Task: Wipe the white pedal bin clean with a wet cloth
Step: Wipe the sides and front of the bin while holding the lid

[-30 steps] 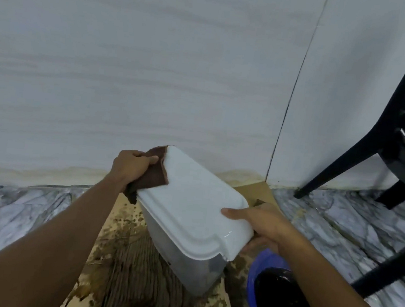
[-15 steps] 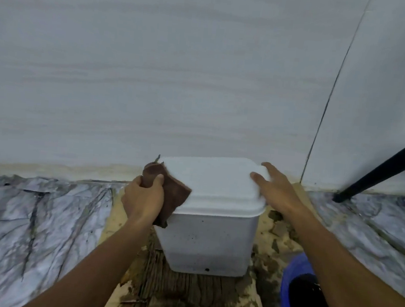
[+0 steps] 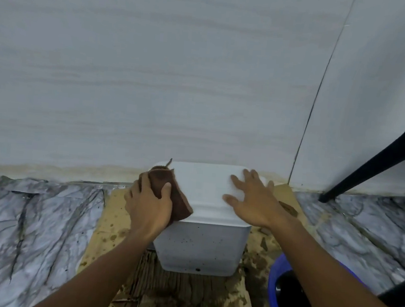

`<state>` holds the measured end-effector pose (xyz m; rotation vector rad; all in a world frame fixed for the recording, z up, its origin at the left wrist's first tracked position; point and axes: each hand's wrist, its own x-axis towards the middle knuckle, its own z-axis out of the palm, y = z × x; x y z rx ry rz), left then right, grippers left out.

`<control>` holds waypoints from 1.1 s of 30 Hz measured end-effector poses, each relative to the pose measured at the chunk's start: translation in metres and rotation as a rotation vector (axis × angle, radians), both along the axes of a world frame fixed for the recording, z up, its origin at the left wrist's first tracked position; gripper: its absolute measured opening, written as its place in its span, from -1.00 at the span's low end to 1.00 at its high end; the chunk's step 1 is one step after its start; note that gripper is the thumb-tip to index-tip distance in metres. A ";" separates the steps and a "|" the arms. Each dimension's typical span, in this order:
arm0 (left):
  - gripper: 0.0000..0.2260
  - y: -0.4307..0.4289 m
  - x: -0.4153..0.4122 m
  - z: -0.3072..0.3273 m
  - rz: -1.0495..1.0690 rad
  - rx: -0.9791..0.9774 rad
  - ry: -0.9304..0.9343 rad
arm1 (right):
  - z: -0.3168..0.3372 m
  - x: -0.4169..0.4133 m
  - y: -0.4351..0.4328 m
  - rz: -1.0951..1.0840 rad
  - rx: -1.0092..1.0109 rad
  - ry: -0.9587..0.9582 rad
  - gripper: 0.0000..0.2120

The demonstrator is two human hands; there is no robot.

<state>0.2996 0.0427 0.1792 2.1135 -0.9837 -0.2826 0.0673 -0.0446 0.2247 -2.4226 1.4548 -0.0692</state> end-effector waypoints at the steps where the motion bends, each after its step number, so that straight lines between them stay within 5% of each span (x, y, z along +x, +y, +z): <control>1: -0.39 0.003 -0.002 0.001 -0.022 -0.013 -0.057 | 0.000 0.002 0.004 0.053 -0.010 0.020 -0.30; 7: -0.41 0.011 -0.006 -0.013 -0.227 -0.090 -0.411 | -0.006 -0.002 0.005 0.227 -0.082 0.082 0.04; 14: -0.47 -0.027 0.013 -0.026 -0.351 -0.206 -0.639 | -0.022 -0.004 -0.033 0.146 -0.190 -0.287 -0.29; 21: -0.40 -0.075 0.029 -0.067 -0.380 -0.308 -0.971 | -0.027 0.002 -0.089 0.116 -0.189 -0.478 -0.34; 33: -0.41 -0.124 0.016 -0.132 -0.324 -0.301 -0.861 | -0.035 0.018 -0.145 0.026 -0.171 -0.654 -0.41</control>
